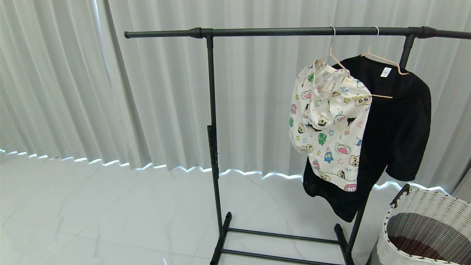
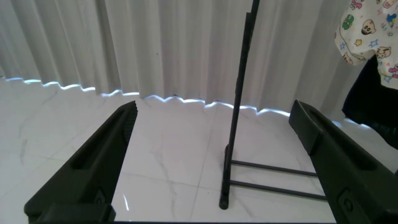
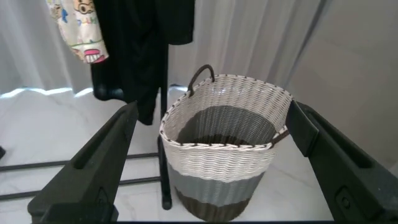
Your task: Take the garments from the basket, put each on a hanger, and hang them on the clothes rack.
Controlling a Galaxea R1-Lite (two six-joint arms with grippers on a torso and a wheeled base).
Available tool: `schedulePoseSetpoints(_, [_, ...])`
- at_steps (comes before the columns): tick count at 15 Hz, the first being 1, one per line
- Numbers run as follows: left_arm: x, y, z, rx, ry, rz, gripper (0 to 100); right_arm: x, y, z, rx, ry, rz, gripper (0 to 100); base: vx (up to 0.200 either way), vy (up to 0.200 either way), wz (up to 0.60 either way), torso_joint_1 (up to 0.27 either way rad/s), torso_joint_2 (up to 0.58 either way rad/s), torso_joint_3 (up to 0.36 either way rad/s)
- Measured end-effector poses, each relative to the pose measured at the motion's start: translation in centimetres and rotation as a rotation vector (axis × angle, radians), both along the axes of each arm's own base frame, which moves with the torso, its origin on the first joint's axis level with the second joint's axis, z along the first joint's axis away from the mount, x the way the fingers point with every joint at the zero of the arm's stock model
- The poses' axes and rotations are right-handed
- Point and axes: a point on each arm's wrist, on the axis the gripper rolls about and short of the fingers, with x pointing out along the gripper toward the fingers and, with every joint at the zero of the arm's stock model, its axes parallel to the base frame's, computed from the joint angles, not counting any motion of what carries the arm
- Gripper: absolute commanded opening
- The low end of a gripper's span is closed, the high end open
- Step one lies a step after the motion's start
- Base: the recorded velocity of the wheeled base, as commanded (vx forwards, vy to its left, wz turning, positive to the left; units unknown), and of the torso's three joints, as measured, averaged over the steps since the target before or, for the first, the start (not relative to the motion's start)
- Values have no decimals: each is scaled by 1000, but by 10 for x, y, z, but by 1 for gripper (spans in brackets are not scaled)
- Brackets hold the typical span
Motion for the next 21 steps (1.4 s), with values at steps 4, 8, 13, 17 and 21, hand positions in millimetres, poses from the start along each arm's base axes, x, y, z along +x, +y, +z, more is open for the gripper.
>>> schedulePoseSetpoints(4, [0,0,0,0,0,0,100,0,4,-7,159,38,157,100,0,0,0,0,0,0])
schedulePoseSetpoints(8, [0,0,0,0,0,0,100,-2,2,-8,150,24,250,100,0,0,0,0,0,0])
schedulePoseSetpoints(13, [0,0,0,0,0,0,100,-6,1,-9,150,-24,213,100,0,0,0,0,0,0])
schedulePoseSetpoints(17, [0,0,0,0,0,1,100,-7,2,-9,165,-39,209,100,0,0,0,0,0,0])
schedulePoseSetpoints(21, [0,0,0,0,0,0,100,-7,2,-9,165,-40,209,100,0,0,0,0,0,0])
